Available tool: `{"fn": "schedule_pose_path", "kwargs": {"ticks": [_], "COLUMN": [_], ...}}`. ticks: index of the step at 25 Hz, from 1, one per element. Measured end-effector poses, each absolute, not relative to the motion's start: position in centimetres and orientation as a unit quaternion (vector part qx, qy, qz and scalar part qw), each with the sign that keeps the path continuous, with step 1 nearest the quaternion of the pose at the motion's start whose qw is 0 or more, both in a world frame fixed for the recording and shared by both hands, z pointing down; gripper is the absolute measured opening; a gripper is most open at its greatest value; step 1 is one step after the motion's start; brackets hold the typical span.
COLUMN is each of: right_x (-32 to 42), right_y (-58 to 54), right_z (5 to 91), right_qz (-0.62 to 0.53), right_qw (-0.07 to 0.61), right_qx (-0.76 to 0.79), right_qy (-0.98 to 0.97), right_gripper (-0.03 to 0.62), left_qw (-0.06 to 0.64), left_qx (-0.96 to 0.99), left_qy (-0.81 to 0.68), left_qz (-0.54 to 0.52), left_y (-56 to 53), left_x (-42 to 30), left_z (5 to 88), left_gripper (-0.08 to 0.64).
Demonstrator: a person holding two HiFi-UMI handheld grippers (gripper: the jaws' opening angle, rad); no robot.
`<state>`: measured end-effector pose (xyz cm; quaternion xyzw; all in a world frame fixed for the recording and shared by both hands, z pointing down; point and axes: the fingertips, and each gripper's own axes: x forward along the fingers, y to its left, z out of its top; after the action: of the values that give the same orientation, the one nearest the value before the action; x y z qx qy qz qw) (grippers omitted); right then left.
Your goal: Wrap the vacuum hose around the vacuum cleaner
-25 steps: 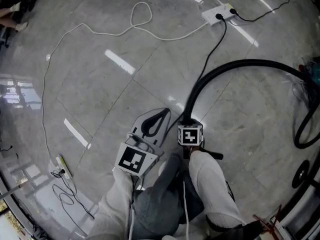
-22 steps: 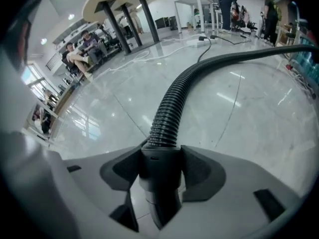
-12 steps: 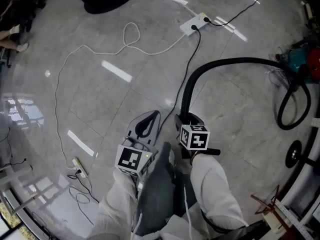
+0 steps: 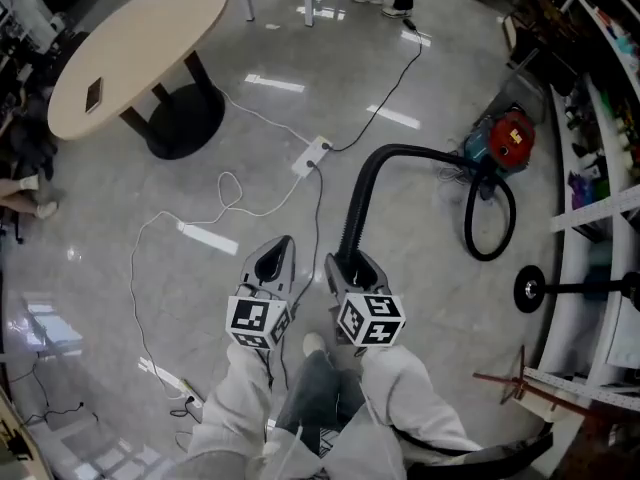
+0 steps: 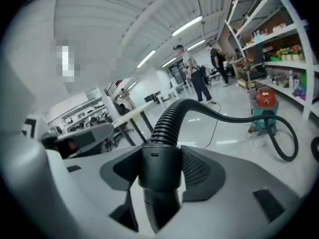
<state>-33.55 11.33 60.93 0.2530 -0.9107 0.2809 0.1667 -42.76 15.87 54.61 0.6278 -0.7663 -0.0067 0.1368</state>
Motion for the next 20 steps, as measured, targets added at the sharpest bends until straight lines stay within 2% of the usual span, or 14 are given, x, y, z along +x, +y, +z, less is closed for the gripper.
{"fn": "schedule_pose_path", "kwargs": {"ticks": [5, 11, 15, 20], "right_x": [-28.9, -19.0, -12.6, -5.1], "right_y": [3.5, -2.8, -7.4, -14.6], "right_z": [45.3, 32.1, 25.7, 21.2], "right_qz": [0.270, 0.209, 0.167, 0.136], "right_qw": [0.015, -0.131, -0.185, -0.214], "right_qx": [0.364, 0.452, 0.490, 0.509], "right_qy": [-0.891, -0.857, -0.835, -0.822], "right_gripper": [0.239, 0.239, 0.239, 0.239], "left_qw": [0.095, 0.049, 0.031, -0.002], "left_qx": [0.681, 0.748, 0.782, 0.810], "left_qy": [-0.726, -0.662, -0.622, -0.584], "left_qz": [-0.007, -0.017, -0.035, -0.043], "left_y": [8.5, -0.4, -6.7, -14.3], "left_x": [-40.7, -32.7, -26.1, -17.8], "left_z": [44.6, 36.6, 31.9, 27.4], "left_gripper": [0.002, 0.002, 0.002, 0.000]}}
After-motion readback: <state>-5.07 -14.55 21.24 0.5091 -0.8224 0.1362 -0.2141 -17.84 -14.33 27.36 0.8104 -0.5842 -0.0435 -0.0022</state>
